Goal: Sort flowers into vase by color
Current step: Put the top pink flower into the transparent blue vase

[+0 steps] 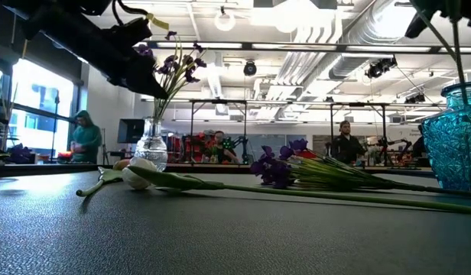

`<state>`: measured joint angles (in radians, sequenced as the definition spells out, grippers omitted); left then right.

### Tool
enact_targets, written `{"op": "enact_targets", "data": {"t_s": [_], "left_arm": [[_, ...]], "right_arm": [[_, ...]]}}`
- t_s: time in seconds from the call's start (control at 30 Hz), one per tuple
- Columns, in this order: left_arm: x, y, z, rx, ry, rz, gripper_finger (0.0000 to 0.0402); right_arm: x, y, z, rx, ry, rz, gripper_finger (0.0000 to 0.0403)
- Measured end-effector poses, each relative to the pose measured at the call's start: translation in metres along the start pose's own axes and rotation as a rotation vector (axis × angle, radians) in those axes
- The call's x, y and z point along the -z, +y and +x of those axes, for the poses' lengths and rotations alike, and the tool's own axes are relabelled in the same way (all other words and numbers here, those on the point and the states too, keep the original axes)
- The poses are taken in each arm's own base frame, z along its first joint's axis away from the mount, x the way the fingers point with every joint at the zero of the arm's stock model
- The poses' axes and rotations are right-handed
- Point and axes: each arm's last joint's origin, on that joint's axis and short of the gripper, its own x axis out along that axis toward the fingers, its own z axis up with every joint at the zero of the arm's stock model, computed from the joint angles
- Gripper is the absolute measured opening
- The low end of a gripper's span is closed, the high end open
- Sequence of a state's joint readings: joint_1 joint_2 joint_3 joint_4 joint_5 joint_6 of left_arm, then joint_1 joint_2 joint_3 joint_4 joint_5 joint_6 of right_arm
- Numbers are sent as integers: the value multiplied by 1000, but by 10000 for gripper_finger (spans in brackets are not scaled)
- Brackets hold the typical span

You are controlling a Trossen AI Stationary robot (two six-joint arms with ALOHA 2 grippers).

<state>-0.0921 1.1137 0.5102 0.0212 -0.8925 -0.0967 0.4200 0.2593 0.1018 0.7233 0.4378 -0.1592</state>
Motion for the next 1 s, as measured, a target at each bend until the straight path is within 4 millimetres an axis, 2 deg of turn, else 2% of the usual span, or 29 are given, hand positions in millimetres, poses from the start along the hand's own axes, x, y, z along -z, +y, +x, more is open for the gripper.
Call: {"op": "enact_targets", "data": {"t_s": [0.1,0.4,0.77,1.0], "left_arm": [[0,0,0,0,-1,3,188],[-1,0,0,0,-5,-2,188],[-1,0,0,0,-5,-2,188],[-1,0,0,0,-5,-2,188]], "right_arm": [[16,1,-11,-53,-37,5,0],[18,8,-13,-116,-3,-73,0],[35,11,-15,-152,157,-142,0],[46,10,-18,-82,276,-170,0]]}}
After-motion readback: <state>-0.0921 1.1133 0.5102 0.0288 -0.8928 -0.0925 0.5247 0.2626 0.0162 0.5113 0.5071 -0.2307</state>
